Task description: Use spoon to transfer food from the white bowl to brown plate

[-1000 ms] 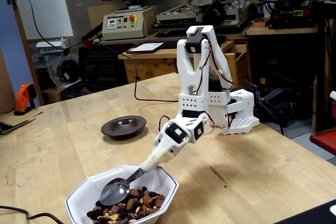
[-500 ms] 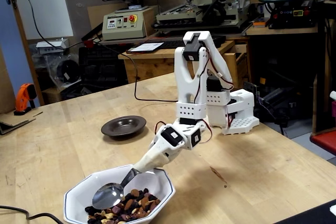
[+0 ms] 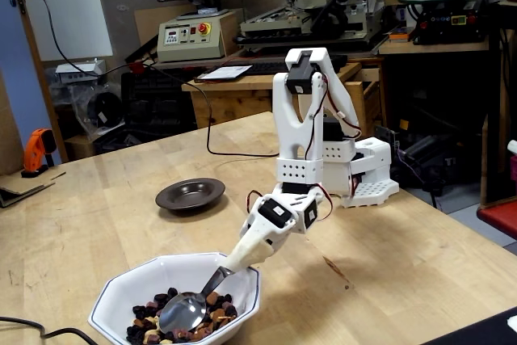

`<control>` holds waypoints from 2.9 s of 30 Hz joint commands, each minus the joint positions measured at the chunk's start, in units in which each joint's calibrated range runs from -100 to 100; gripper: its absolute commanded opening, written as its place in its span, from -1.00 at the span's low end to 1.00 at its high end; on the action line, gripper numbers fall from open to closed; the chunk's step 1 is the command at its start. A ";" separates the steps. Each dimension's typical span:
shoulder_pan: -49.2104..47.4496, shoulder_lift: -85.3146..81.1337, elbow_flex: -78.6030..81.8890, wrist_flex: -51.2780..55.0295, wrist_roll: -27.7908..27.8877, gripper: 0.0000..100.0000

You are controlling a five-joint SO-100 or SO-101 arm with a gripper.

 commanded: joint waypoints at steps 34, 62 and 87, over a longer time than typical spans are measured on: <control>6.14 -13.69 -1.88 -0.02 -10.79 -0.92; 6.14 -36.54 -0.99 29.30 -17.53 -0.92; 6.14 -67.95 16.26 57.92 -17.58 -0.92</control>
